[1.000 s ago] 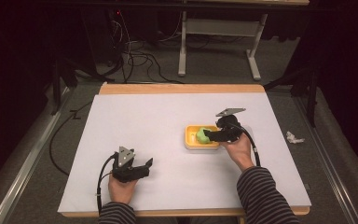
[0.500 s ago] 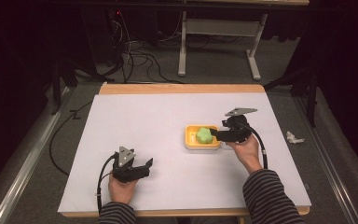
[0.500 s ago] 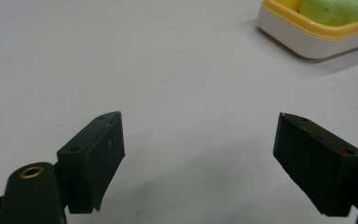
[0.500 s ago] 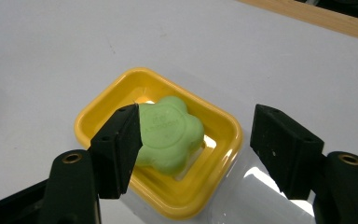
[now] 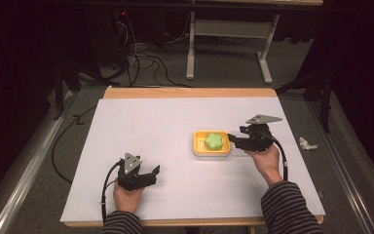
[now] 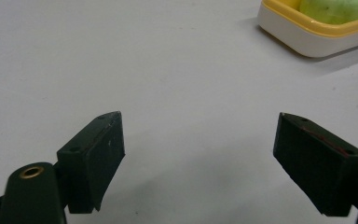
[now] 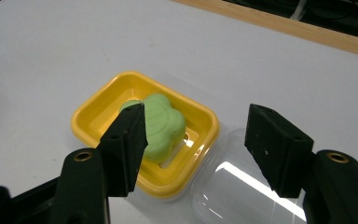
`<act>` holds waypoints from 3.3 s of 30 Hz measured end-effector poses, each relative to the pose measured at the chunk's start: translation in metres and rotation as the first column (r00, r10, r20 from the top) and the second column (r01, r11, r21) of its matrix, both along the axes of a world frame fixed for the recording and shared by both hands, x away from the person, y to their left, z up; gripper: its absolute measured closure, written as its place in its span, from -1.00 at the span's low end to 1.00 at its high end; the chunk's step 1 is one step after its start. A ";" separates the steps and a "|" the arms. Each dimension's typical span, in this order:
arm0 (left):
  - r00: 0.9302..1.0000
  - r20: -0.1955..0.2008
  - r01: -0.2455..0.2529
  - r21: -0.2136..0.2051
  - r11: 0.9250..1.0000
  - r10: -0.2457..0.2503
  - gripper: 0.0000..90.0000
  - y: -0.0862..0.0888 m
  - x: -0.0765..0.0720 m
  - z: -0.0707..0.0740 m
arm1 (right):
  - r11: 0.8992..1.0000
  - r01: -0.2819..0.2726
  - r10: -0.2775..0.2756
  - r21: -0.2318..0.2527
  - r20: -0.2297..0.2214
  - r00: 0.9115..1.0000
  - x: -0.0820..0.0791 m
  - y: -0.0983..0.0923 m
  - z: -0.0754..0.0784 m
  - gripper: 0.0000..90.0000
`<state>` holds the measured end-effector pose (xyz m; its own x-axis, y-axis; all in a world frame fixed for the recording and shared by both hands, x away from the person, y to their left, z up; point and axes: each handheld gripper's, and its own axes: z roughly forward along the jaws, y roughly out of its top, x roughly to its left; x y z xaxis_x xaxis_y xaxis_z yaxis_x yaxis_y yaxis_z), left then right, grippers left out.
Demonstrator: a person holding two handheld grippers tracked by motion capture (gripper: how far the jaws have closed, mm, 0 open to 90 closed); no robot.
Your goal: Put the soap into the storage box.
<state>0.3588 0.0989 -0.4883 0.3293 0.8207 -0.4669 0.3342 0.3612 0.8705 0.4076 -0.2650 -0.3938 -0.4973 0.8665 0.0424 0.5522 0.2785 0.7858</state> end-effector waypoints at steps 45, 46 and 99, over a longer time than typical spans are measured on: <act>1.000 0.001 0.001 0.010 1.000 -0.001 -0.62 -0.002 0.000 -0.001 | 0.999 0.030 -0.034 0.044 0.077 0.996 -0.051 -0.047 0.012 -0.12; 1.000 0.001 0.001 0.010 1.000 -0.001 -0.62 -0.002 0.000 -0.001 | 0.999 0.030 -0.034 0.044 0.077 0.996 -0.051 -0.047 0.012 -0.12; 1.000 0.004 0.005 0.006 1.000 -0.005 -0.63 -0.001 -0.001 0.000 | 0.993 0.052 -0.063 0.106 0.106 0.992 -0.108 -0.072 -0.011 -0.14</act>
<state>0.3581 0.0977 -0.4886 0.3354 0.8219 -0.4604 0.3322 0.3541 0.8742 0.2995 -0.3368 -0.4048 -0.4533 0.8877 0.0811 0.4741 0.1630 0.8653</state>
